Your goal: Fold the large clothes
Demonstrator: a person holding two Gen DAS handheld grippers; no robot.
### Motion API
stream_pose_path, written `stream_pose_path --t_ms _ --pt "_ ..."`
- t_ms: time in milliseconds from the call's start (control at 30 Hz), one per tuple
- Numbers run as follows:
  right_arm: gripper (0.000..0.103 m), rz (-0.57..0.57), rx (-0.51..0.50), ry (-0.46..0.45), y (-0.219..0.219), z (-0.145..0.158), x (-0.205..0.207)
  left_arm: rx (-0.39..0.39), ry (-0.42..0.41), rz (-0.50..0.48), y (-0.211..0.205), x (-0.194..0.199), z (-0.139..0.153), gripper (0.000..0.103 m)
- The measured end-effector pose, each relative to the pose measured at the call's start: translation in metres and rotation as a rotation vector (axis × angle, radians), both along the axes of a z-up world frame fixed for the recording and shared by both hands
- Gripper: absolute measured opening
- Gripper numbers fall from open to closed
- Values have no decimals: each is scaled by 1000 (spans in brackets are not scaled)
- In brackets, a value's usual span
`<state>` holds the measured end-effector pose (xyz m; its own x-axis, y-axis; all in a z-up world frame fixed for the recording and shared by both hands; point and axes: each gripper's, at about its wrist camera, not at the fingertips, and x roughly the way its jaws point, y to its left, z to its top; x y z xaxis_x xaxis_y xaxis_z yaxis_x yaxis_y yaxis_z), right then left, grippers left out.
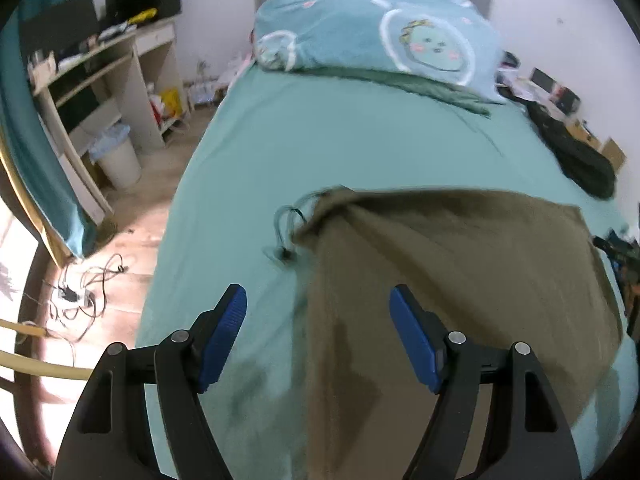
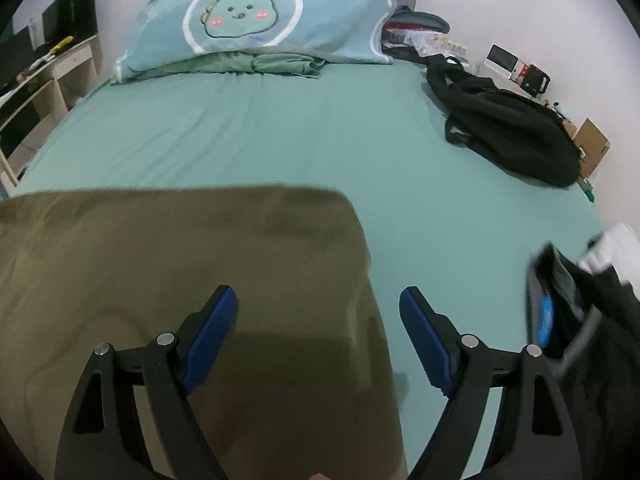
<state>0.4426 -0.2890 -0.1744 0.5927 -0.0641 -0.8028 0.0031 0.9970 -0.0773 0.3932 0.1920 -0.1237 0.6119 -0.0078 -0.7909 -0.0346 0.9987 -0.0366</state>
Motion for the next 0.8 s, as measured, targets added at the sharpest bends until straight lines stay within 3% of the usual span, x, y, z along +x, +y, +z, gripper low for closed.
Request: stream_pose_path --t_ms 200,367,500,633,800 --pt "83 -5 18 -12 1 9 -63 27 -88 -26 -25 -71 27 78" --pt "83 -17 21 -11 1 9 -95 -2 -151 2 -36 -112 28 78" --pt "83 -52 60 -34 -5 10 -115 28 -160 27 -41 -123 13 78" --pt "84 -78 104 -42 -9 2 -128 -20 -165 81 -42 -136 -7 78" --pt "96 -96 158 -43 -12 -10 -140 -14 -127 97 -50 -135 -39 78"
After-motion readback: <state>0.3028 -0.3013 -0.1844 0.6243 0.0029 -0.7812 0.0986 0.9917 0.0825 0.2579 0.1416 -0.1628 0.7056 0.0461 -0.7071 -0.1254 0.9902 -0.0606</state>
